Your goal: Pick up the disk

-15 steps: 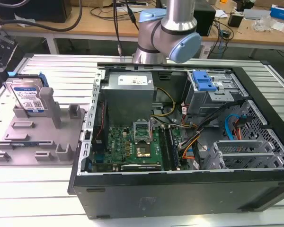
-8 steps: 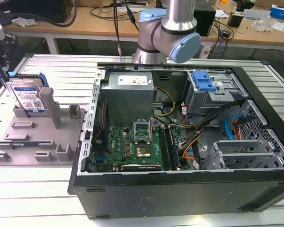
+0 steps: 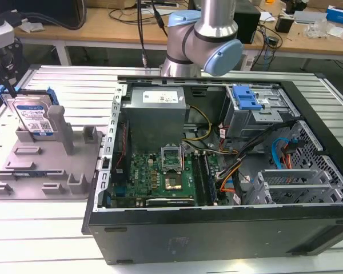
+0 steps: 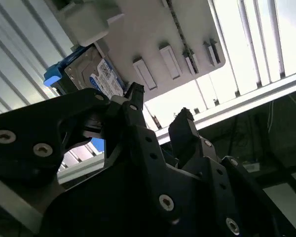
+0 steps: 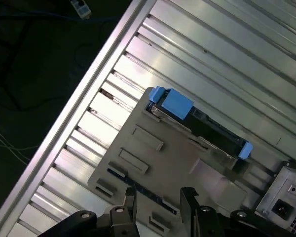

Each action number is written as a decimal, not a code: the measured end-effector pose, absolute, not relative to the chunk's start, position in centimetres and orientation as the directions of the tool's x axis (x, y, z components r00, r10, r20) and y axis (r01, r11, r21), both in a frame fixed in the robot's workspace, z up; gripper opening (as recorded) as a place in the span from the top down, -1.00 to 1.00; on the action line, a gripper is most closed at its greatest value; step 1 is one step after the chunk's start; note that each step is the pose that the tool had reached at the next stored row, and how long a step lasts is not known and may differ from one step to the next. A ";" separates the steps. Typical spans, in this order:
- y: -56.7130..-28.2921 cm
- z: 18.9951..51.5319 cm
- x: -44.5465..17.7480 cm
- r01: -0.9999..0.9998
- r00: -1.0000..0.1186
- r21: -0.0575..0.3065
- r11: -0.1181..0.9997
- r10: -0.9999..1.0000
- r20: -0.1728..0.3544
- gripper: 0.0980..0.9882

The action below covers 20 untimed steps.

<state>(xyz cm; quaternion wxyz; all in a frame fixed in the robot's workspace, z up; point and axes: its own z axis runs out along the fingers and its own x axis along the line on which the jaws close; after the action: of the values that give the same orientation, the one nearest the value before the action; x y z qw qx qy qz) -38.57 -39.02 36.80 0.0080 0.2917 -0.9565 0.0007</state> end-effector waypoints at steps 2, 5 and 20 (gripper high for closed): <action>-39.0 36.8 -38.6 -0.594 -0.804 -0.002 0.804 -0.594 0.020 0.14; -39.0 36.8 -38.6 -0.635 -0.773 -0.008 0.773 -0.634 0.024 0.14; -39.0 36.5 -38.6 -0.902 -0.432 -0.012 0.432 -0.901 0.028 0.14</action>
<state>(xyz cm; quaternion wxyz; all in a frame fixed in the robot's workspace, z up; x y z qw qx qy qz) -38.58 -39.02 36.48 0.0086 0.5328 -0.8461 0.0124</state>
